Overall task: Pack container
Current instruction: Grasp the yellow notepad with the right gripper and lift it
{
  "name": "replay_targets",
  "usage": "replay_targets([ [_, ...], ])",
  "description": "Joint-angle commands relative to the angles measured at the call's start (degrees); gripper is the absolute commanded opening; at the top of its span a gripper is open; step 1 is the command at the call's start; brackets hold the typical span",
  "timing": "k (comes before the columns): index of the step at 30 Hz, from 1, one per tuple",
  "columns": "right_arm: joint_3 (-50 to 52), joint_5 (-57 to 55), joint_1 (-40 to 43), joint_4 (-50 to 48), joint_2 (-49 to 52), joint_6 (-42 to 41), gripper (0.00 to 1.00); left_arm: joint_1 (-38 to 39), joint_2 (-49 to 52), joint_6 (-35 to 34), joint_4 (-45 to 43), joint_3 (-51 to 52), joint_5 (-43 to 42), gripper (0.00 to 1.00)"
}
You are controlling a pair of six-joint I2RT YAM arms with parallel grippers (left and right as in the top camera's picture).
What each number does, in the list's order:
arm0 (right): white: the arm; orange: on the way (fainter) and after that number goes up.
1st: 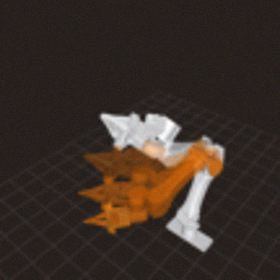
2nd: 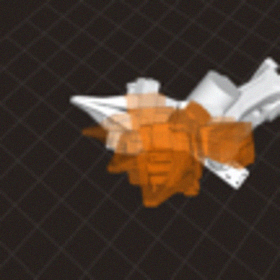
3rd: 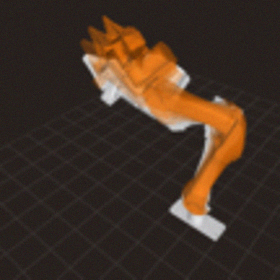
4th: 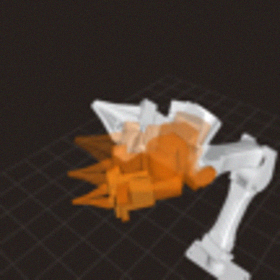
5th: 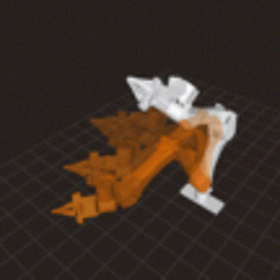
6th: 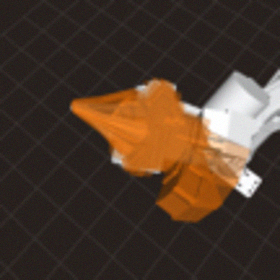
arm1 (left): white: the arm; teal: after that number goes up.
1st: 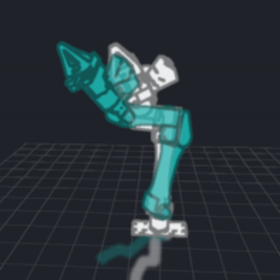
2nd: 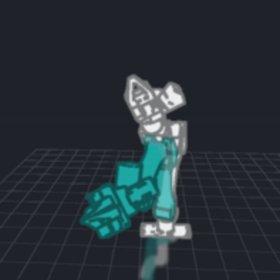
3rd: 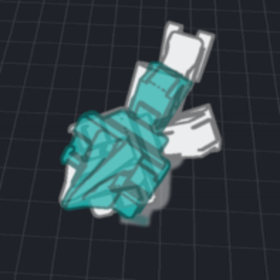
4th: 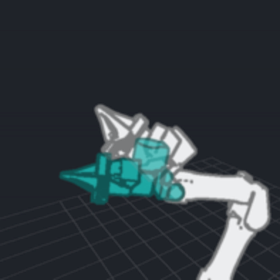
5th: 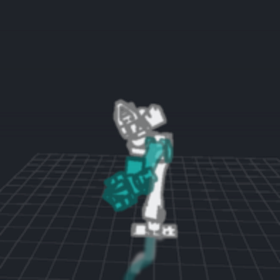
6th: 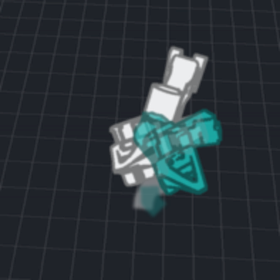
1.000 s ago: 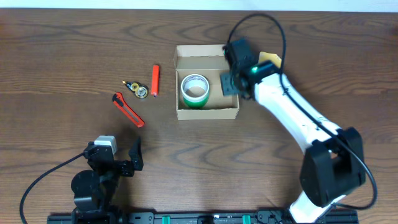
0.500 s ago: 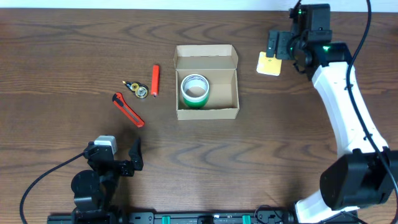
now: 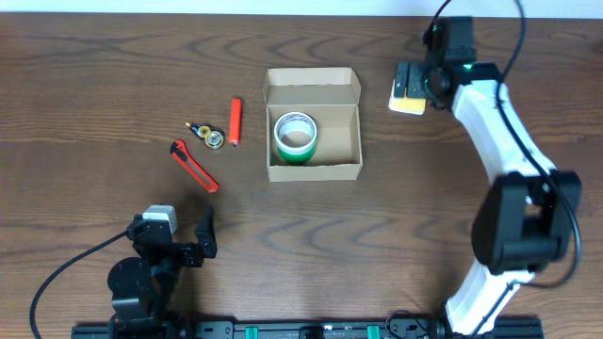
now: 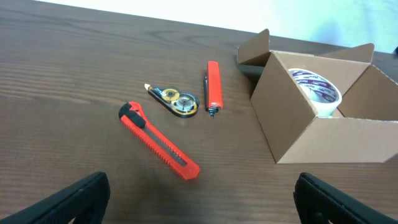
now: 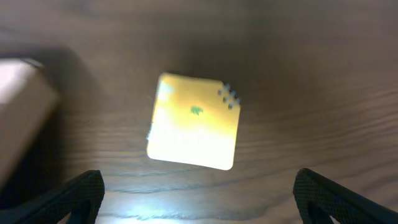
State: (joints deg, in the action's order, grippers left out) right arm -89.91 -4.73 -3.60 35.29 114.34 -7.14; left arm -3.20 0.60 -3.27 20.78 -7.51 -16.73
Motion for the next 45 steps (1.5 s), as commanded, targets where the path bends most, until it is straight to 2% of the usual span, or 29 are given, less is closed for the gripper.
replay_targets([
  [1,-2.4,-0.8,1.3,0.2,3.7,-1.0,0.99,0.2,-0.3,-0.8,0.2,1.2,-0.4,0.95],
  [15,-7.0,0.7,2.4,-1.2,13.1,-1.9,0.99,0.2,-0.3,-0.8,0.2,1.2,-0.4,0.95],
  [41,-7.0,3.7,0.4,-4.3,17.1,-2.8,0.99,0.2,-0.3,-0.8,0.2,1.2,-0.4,0.96],
  [45,-7.0,4.6,0.3,-3.8,18.2,-5.0,0.99,0.2,-0.3,-0.8,0.2,1.2,-0.4,0.95],
])
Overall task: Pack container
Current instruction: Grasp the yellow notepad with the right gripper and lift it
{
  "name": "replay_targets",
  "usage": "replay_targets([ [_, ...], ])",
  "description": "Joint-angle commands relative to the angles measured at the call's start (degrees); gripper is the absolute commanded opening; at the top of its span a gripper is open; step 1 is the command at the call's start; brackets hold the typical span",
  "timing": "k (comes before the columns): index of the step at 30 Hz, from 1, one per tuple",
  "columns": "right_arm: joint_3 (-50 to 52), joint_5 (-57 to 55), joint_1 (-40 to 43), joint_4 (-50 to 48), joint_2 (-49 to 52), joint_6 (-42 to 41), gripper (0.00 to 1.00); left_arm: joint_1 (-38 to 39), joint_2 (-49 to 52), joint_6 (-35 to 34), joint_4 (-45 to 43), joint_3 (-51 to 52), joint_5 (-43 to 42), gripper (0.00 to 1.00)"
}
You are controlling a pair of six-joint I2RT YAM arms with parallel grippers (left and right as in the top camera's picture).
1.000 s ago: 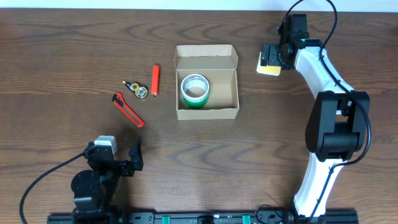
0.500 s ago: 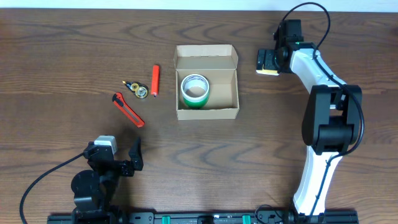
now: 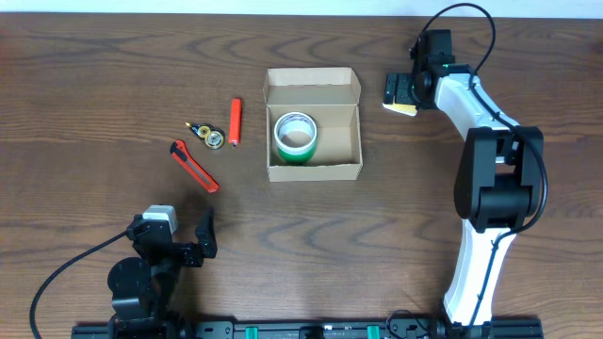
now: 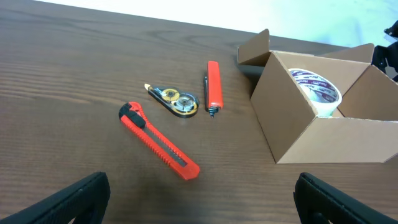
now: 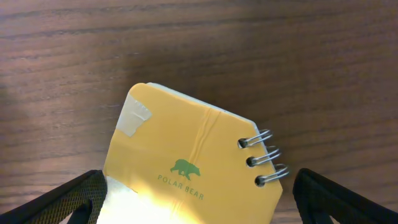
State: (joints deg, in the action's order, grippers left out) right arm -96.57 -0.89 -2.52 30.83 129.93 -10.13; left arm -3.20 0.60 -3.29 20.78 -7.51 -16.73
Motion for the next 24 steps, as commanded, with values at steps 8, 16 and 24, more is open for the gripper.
replay_targets([
  [8,-0.4,4.4,-0.8,1.6,4.3,-5.3,0.91,0.2,-0.3,-0.8,0.2,1.2,-0.4,0.96],
  [16,-0.4,4.4,-0.8,1.5,4.3,-5.4,0.48,0.2,-0.3,-0.8,0.2,1.2,-0.4,0.96],
  [24,-0.5,7.4,-0.8,1.8,3.2,-5.7,0.1,0.2,-0.3,-0.8,0.2,1.2,-0.4,0.95],
])
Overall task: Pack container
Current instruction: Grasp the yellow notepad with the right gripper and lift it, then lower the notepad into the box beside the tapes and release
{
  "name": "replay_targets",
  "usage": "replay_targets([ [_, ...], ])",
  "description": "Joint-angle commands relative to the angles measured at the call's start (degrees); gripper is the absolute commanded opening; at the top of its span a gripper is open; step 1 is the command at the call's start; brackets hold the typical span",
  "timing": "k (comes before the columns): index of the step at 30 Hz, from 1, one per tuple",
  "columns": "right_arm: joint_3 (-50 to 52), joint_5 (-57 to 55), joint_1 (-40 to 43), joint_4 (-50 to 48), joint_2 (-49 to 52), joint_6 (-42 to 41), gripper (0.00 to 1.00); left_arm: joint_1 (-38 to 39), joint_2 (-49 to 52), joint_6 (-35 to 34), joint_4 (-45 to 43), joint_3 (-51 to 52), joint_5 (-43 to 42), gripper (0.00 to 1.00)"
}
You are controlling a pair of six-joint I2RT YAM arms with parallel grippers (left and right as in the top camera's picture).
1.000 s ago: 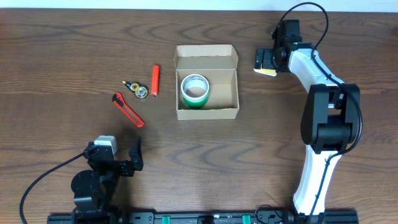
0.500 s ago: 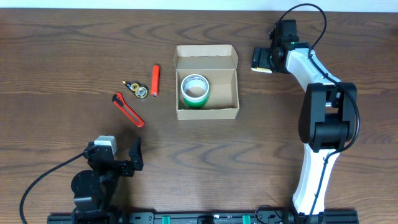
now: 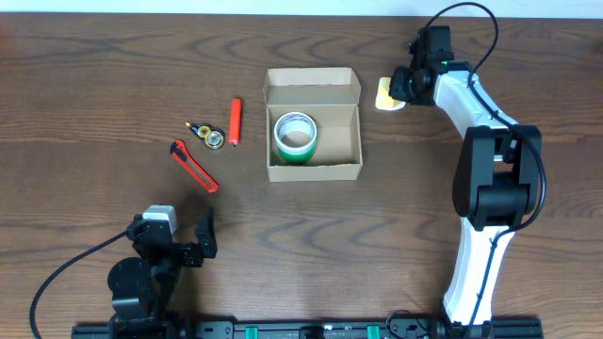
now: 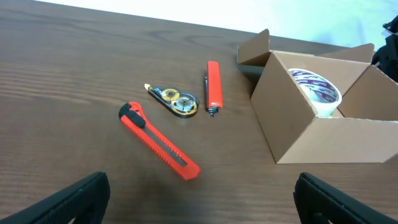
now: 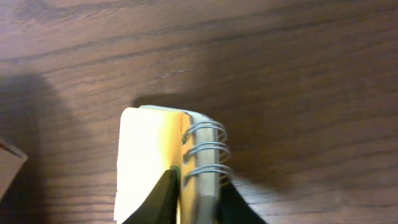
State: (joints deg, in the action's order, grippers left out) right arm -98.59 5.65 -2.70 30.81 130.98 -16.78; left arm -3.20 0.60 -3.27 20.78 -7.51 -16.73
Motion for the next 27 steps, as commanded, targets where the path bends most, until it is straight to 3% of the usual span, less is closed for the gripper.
replay_targets([
  [1,1.5,0.8,-0.7,2.1,1.5,0.9,0.08,0.2,-0.3,-0.8,0.2,1.2,-0.4,0.96],
  [4,1.2,0.8,-0.7,2.5,-0.6,0.9,0.01,0.2,-0.3,-0.8,0.2,1.2,-0.4,0.95],
  [13,1.0,1.9,-0.7,7.3,-13.5,3.2,0.01,0.2,-0.3,-0.8,0.2,1.2,-0.4,0.95],
  [20,1.0,21.6,-0.7,9.5,-24.3,7.7,0.01,0.2,-0.3,-0.8,0.2,1.2,-0.4,0.95],
  [27,2.0,38.9,-2.9,10.6,-25.9,6.4,0.01,0.2,-0.3,-0.8,0.2,1.2,-0.4,0.95],
])
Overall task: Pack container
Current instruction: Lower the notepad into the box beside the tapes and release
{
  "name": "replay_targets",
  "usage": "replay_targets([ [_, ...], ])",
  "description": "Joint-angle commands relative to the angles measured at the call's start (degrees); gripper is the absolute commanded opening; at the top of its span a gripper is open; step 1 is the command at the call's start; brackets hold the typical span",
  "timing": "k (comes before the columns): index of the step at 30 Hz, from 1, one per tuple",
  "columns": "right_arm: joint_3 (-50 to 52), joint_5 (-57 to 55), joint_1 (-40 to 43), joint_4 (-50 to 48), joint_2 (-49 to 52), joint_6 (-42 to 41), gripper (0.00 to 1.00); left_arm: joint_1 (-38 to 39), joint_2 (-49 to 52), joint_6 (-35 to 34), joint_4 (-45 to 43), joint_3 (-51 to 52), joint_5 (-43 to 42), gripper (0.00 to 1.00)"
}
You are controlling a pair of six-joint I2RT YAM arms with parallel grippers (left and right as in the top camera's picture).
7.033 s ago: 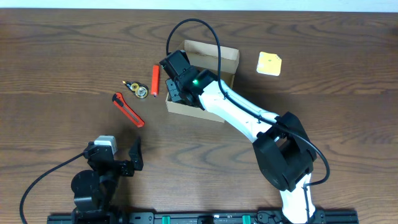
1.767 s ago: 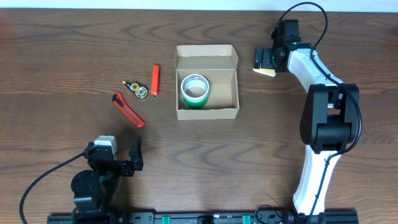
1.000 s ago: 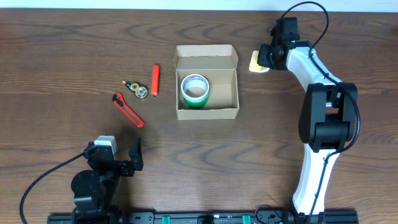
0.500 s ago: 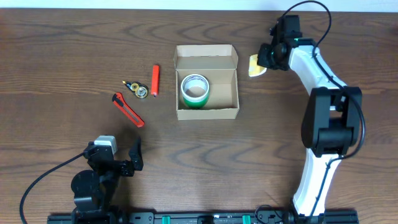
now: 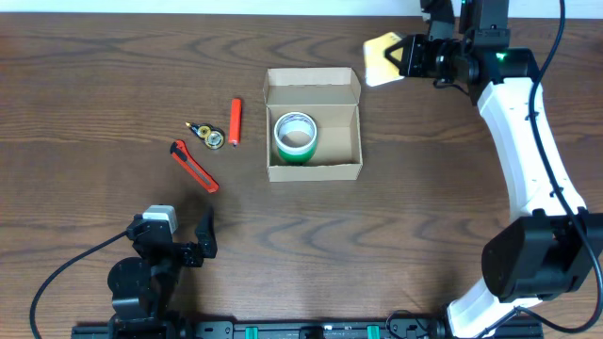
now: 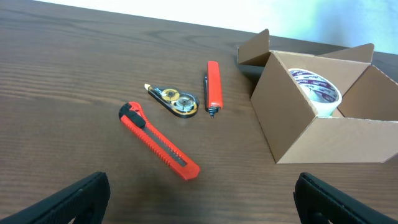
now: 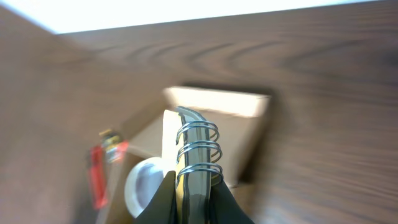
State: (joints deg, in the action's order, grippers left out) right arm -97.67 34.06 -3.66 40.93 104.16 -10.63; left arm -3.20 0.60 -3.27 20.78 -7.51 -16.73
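An open cardboard box stands mid-table with a roll of tape inside its left half. My right gripper is shut on a yellow spiral notepad, held in the air just right of the box's back flap; its wire rings show between the fingers. To the left of the box lie a red marker, a correction-tape dispenser and a red box cutter. My left gripper stands open low at the near left, nothing between its fingers.
The box's back flap stands up behind the opening. The right half of the box holds nothing. The dark wood table stretches around, with my right arm reaching over its right side.
My right gripper, shut on the notepad low at the table right of the box, now holds it higher and a little farther back, tilted toward the box. The left arm has not moved.
The notepad lay flat on the table right of the box with my right gripper open above it. The gripper then stood lower over it, still open. It was then shut on the pad's spiral edge, and now holds the pad in the air beside the box.
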Motion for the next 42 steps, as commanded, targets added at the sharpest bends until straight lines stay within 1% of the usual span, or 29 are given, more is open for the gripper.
replay_targets([
  [1,1.9,10.4,-3.1,0.2,0.9,-0.8,0.01,0.2,-0.3,-0.8,0.2,1.2,-0.4,0.96],
  [4,5.2,10.3,-6.9,-2.5,0.9,-4.0,0.01,0.2,-0.3,-0.8,0.2,1.2,-0.4,0.95],
  [9,13.7,10.3,-13.6,-11.8,0.9,-10.8,0.01,0.2,-0.3,-0.8,0.2,1.2,-0.4,0.95],
  [11,17.6,10.3,-14.8,-16.6,0.9,-13.5,0.01,0.2,-0.3,-0.8,0.2,1.2,-0.4,0.95],
  [14,23.4,9.6,-15.5,-25.7,0.9,-20.9,0.01,0.2,-0.3,-0.8,0.2,1.2,-0.4,0.95],
  [16,25.9,8.0,-15.8,-29.6,0.9,-24.5,0.01,0.2,-0.3,-0.8,0.2,1.2,-0.4,0.95],
  [19,28.6,4.9,-16.9,-32.7,0.9,-28.1,0.02,0.2,-0.3,-0.8,0.2,1.2,-0.4,0.95],
  [28,29.9,-11.0,-23.5,-33.5,0.9,-31.3,0.01,0.2,-0.3,-0.8,0.2,1.2,-0.4,0.95],
  [30,29.9,-13.0,-24.1,-34.0,0.9,-31.6,0.01,0.2,-0.3,-0.8,0.2,1.2,-0.4,0.95],
  [42,29.9,-16.6,-24.1,-34.6,0.9,-31.6,0.01,0.2,-0.3,-0.8,0.2,1.2,-0.4,0.95],
])
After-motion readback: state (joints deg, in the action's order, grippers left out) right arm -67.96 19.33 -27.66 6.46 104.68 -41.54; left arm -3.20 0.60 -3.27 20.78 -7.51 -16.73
